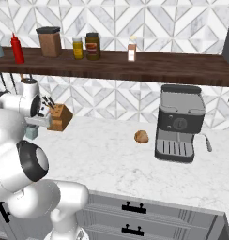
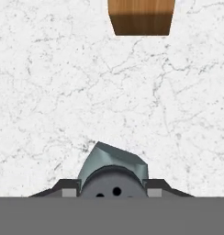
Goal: Put the shaker and condiment bottle from the counter next to their counterparts in the cabinet.
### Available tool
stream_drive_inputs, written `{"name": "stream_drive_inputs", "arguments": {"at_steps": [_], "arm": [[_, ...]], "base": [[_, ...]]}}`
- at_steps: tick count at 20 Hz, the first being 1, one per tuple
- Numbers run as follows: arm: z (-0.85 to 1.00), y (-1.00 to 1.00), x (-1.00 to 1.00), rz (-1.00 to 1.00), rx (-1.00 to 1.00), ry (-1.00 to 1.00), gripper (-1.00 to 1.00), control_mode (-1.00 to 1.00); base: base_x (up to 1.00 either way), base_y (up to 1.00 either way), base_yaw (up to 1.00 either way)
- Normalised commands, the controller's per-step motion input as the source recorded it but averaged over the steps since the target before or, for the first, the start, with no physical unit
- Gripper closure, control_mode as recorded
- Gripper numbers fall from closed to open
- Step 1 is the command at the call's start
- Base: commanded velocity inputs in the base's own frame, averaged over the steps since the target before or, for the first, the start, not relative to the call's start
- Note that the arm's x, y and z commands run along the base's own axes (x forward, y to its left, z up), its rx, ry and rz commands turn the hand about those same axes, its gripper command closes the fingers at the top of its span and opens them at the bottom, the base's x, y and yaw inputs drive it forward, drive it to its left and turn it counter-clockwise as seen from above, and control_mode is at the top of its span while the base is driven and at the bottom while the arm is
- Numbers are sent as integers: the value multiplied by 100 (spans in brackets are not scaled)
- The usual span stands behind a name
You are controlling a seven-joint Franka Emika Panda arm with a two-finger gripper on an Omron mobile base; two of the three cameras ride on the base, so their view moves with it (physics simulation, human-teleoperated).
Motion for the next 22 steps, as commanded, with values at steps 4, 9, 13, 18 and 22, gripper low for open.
{"name": "stream_drive_inputs", "arguments": {"at_steps": [4,9,13,18,22], "arm": [[21,1,1,0,0,11,100,-100],[97,15,1,-1,0,21,100,-100],[100,11,0,0,-3,13,100,-100],[62,10,-1,-1,-8,-2,100,-100],[49,0,-11,0,-6,-2,100,-100]], "base": [[0,0,0],[0,0,0],[0,0,0],[0,0,0],[0,0,0]]}}
